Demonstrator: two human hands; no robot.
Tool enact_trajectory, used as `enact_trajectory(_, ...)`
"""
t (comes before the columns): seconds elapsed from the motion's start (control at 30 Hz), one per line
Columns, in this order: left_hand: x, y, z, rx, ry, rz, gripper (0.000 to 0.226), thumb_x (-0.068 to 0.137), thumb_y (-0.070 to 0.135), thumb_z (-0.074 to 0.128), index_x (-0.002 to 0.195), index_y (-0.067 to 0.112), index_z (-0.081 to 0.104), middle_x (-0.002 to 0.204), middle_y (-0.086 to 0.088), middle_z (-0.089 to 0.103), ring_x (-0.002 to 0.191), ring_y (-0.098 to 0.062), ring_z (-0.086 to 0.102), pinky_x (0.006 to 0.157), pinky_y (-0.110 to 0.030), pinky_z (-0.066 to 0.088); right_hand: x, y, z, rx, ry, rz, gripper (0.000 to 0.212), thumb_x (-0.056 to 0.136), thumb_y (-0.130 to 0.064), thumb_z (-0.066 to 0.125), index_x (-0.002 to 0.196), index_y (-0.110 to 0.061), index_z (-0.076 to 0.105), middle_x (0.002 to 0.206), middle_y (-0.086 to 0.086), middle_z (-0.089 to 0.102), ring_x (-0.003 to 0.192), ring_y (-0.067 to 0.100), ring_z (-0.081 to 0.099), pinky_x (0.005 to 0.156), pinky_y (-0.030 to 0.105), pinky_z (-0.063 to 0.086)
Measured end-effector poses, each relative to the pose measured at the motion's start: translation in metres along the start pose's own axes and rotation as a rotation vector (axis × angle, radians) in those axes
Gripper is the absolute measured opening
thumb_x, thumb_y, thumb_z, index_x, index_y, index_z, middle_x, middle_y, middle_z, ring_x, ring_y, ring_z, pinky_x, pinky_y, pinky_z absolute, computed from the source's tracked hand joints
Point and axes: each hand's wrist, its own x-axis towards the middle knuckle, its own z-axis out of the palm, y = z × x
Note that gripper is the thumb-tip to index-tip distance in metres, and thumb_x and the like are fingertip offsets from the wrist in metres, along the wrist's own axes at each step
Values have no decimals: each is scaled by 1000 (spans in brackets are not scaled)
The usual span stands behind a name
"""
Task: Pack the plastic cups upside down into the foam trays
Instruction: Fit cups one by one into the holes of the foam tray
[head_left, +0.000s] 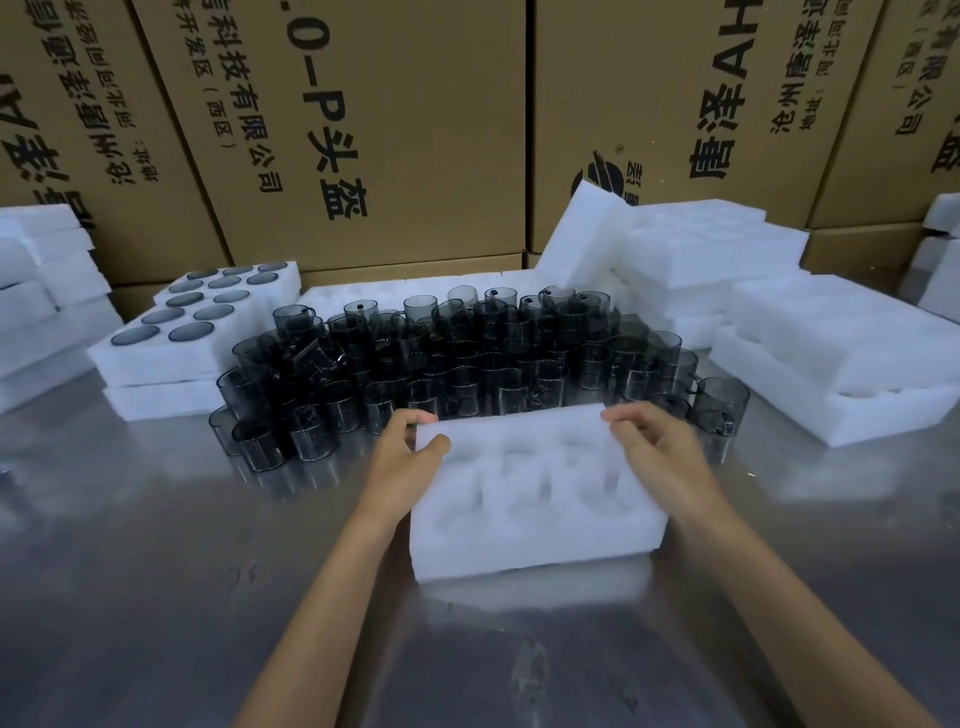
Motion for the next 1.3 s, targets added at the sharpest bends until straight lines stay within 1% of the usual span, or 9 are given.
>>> enact_trajectory(0.17, -2, -1, 2, -38, 53, 37, 17, 93, 15, 61, 105, 26, 64, 103, 8, 62, 88, -11, 59, 68, -23, 46, 16, 11, -17, -282, 403, -88, 20, 86, -6, 58, 93, -16, 74, 93, -5, 57, 99, 19, 55, 84, 30, 43)
enact_trajectory(0.27, -2, -2, 3, -49, 58, 39, 17, 93, 16, 60, 106, 25, 65, 101, 7, 62, 91, -14, 59, 71, -25, 47, 20, 26, -14, -423, 449, -88, 15, 83, -13, 64, 95, -15, 73, 107, 1, 47, 115, 26, 43, 95, 35, 41)
enact_trajectory(0.37, -2, -1, 4, -70, 62, 34, 17, 94, 15, 59, 107, 25, 66, 104, 5, 63, 98, -18, 60, 74, -26, 48, 26, 35, -13, -488, 376, -7, 17, 83, -29, 67, 96, -18, 70, 115, 2, 47, 117, 25, 42, 99, 43, 44)
enact_trajectory(0.5, -7, 0, 3, -132, 71, -3, 18, 95, 20, 60, 109, 28, 68, 111, 1, 65, 105, -22, 62, 89, -39, 54, 26, 42, -15, -490, 259, 43, 20, 86, -28, 69, 102, -15, 66, 120, 9, 54, 108, 29, 53, 86, 32, 42)
enact_trajectory(0.7, -11, 15, -4, -113, 145, 179, 23, 95, 14, 59, 114, 25, 65, 113, 11, 63, 107, -7, 59, 85, -23, 48, 7, -14, -17, -116, 410, -330, 25, 81, -30, 74, 97, -37, 56, 100, -19, 54, 92, 13, 59, 80, 33, 48)
enact_trajectory(0.87, -10, 45, 11, -6, -64, 376, 42, 94, 12, 62, 128, 34, 53, 123, 15, 58, 114, 0, 54, 87, -15, 45, 5, -70, 22, -50, 94, -464, 74, 73, -31, 81, 134, -37, 40, 115, -15, 54, 102, -1, 57, 86, 11, 45)
enact_trajectory(1.03, -12, 47, 21, -195, -211, 349, 46, 95, 2, 58, 135, 22, 54, 129, 7, 61, 112, -10, 63, 90, -21, 52, -3, -64, 66, -93, -69, -515, 61, 73, -7, 80, 130, -14, 60, 122, -3, 52, 109, 8, 58, 98, 31, 49)
enact_trajectory(1.17, -13, 32, 7, -234, -138, 349, 59, 90, 5, 66, 142, 28, 47, 130, 7, 60, 108, -6, 64, 88, -18, 51, -7, -50, 72, -75, -156, -498, 62, 76, -6, 79, 131, -24, 57, 125, -10, 49, 117, 3, 53, 98, 22, 46)
enact_trajectory(1.3, -10, 29, -3, -142, -245, 375, 87, 82, 10, 71, 150, 46, 30, 146, 19, 45, 121, 3, 54, 97, -27, 52, -9, -47, 67, -70, -280, -522, 67, 78, 5, 72, 135, -26, 57, 132, -10, 53, 125, 6, 50, 100, 18, 41)
